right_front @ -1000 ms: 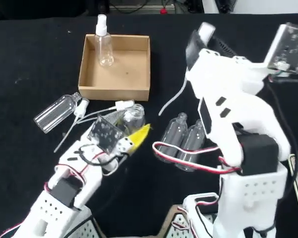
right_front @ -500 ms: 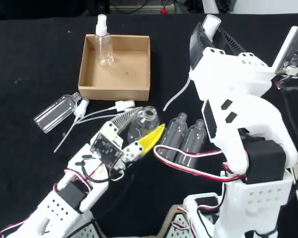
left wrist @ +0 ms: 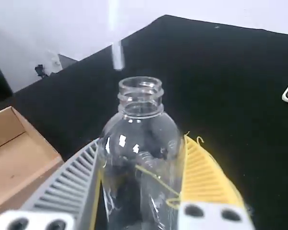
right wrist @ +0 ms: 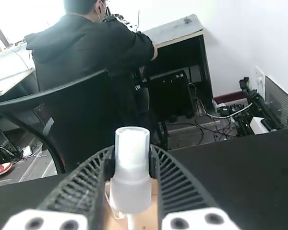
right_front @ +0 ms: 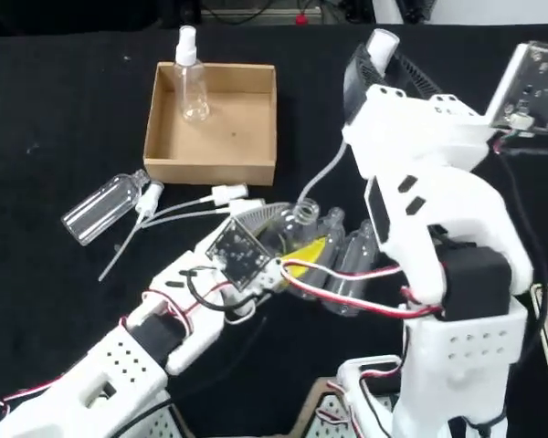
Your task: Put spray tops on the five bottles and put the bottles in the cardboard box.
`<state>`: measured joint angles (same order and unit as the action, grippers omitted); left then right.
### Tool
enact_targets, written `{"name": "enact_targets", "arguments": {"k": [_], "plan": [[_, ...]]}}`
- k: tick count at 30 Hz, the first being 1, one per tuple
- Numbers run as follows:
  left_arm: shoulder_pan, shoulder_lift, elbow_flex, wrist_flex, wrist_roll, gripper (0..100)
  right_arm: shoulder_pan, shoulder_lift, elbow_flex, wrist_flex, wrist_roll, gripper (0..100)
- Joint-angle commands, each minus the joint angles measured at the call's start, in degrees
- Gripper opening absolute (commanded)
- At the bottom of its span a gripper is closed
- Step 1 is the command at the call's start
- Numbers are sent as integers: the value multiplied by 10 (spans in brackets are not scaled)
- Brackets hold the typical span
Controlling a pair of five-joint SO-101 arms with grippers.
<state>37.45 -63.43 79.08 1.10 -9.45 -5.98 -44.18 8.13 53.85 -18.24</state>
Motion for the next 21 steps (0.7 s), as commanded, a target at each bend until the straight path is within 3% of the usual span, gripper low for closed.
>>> {"name": "enact_targets", "arguments": {"k": [1, 9, 21], "plan": [[-1, 2, -37, -11, 6, 137, 7, -47, 40, -58, 6, 11], [3, 2, -36, -11, 6, 137, 10, -138, 180, -163, 34, 11], [-1, 2, -36, -11, 6, 137, 9, -138, 113, -117, 37, 11]]}}
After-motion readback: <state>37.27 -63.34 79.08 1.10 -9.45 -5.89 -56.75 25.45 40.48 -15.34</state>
